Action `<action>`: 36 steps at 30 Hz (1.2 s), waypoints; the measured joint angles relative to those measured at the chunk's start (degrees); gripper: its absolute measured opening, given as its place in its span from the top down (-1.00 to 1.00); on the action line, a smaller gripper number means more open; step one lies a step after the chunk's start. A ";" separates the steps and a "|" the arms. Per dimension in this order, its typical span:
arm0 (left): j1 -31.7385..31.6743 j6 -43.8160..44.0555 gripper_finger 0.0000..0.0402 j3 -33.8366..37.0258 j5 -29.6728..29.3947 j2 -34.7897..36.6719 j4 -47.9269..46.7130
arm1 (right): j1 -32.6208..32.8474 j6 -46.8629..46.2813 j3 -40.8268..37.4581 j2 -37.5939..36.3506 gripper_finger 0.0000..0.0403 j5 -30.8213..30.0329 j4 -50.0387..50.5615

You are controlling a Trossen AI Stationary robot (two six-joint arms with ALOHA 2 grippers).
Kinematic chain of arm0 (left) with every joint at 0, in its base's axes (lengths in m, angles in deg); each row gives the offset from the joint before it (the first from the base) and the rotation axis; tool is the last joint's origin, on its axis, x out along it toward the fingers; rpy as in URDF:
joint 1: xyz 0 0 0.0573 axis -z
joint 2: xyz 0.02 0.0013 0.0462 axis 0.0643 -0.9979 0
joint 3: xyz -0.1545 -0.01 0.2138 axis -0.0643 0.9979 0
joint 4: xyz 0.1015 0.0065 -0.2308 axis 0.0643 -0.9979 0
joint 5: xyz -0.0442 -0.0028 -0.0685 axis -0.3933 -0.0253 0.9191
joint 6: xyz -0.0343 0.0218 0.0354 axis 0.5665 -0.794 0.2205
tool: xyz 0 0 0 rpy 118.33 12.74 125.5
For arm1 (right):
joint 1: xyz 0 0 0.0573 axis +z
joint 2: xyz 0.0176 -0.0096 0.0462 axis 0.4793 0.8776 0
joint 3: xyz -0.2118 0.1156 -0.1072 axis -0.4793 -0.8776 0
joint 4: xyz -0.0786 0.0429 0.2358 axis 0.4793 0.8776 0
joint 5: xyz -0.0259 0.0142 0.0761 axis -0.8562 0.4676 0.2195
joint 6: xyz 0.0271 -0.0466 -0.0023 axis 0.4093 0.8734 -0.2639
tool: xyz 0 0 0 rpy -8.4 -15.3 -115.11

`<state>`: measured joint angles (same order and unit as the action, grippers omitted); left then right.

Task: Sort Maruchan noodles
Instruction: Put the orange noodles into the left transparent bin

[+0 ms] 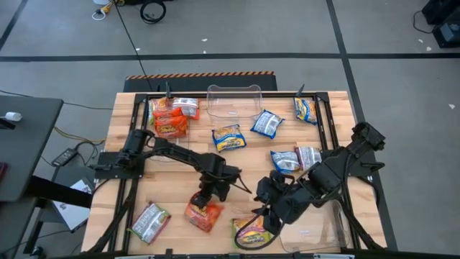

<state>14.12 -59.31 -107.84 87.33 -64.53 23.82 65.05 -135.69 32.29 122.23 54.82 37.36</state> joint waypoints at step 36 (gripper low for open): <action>-18.75 26.65 0.99 -4.83 -33.91 48.05 -37.02 | -36.03 56.74 -1.18 -21.57 0.07 10.62 0.99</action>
<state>-4.63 -32.67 -112.67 53.42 -16.48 -13.21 29.02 -78.95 31.10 100.66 65.44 38.34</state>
